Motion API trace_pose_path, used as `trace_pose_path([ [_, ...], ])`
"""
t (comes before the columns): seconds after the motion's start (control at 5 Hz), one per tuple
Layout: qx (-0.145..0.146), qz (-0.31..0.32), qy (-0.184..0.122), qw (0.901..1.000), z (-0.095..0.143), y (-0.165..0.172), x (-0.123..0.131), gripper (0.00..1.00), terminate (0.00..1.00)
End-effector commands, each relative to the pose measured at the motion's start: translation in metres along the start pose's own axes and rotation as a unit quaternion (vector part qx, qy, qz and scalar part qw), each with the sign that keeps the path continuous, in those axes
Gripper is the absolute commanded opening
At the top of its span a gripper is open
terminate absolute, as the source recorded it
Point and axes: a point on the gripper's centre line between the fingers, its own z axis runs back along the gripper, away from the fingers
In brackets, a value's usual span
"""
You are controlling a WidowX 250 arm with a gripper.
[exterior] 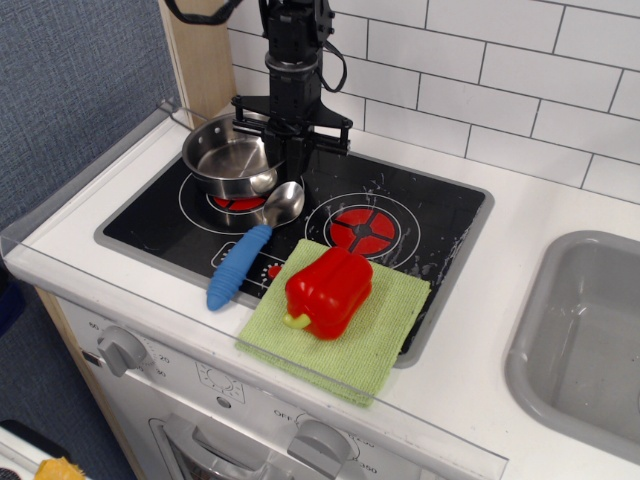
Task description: Put the silver pot directly above the green rag.
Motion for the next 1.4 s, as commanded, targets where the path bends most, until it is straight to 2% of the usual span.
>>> trace_pose_path([
  [0.0,-0.002,-0.006,-0.118,0.9930,0.094,-0.038,-0.004,0.00,0.00],
  [0.2,-0.012,-0.070,-0.118,0.9904,0.094,-0.088,-0.011,0.00,0.00],
  [0.6,0.009,-0.148,-0.097,0.9841,0.069,-0.174,-0.034,0.00,0.00],
  [1.0,0.006,-0.116,-0.053,0.9918,0.035,-0.175,-0.029,0.00,0.00],
  [1.2,0.012,-0.106,-0.041,0.9934,0.029,-0.170,-0.029,0.00,0.00],
])
